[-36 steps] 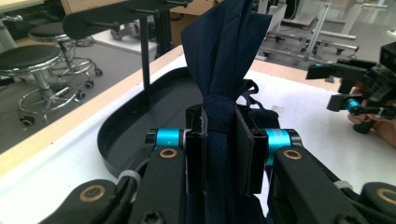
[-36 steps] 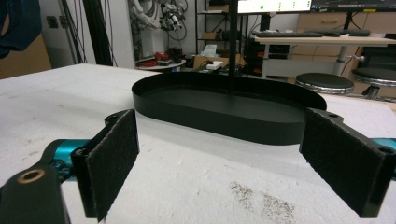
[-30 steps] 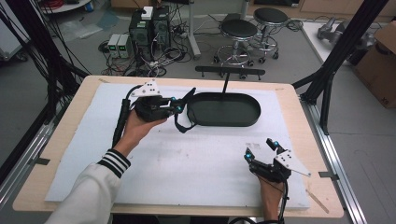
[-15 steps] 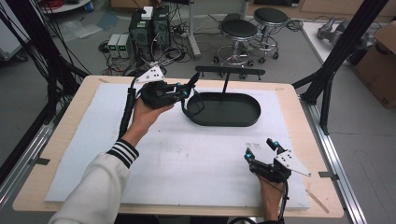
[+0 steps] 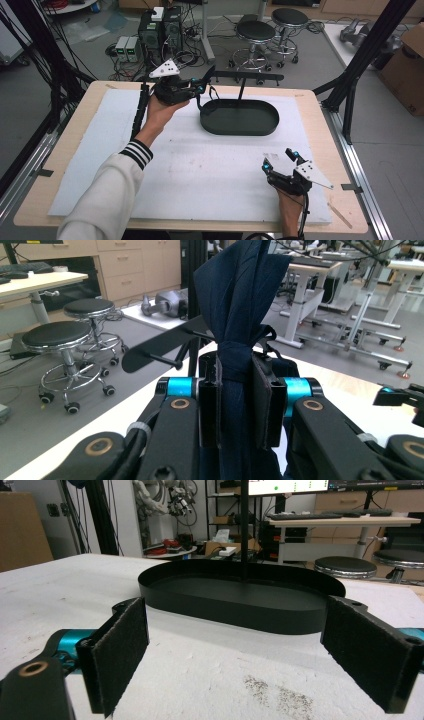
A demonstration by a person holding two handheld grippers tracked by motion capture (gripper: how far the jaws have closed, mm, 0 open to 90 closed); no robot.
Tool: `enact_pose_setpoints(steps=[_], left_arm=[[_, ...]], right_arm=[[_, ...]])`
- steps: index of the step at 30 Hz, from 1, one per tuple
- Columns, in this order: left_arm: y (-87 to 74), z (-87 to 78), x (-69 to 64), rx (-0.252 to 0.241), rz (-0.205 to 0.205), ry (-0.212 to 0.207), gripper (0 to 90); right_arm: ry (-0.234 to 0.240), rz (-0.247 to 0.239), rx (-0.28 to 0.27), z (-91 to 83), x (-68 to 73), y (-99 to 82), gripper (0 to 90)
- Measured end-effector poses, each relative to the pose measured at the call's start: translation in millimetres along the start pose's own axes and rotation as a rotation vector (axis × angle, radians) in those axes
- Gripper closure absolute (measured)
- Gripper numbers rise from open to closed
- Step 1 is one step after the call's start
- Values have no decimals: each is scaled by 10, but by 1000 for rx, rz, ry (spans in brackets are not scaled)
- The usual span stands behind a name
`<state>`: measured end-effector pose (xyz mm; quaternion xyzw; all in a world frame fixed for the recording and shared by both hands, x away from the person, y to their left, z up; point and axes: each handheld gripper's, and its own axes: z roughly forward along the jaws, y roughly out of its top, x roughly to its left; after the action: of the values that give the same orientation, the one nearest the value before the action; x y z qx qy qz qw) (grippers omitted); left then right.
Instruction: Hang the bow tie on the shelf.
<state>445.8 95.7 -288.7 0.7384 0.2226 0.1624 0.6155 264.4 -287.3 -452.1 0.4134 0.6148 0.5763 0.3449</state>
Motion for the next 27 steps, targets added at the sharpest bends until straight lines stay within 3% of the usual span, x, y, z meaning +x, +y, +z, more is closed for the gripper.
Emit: enact_pose_setpoints(steps=[14, 16, 22, 27], left_arm=[[204, 295, 115, -3, 24, 37, 760], [218, 339, 153, -10, 2, 39, 760], [273, 459, 172, 3, 25, 57, 760], [321, 535, 215, 4, 16, 73, 760]], right_arm=[[1, -1, -2, 1, -3, 0, 110], [2, -4, -2, 2, -1, 0, 111], [2, -4, -1, 1, 0, 0, 111], [3, -7, -4, 3, -3, 0, 111]])
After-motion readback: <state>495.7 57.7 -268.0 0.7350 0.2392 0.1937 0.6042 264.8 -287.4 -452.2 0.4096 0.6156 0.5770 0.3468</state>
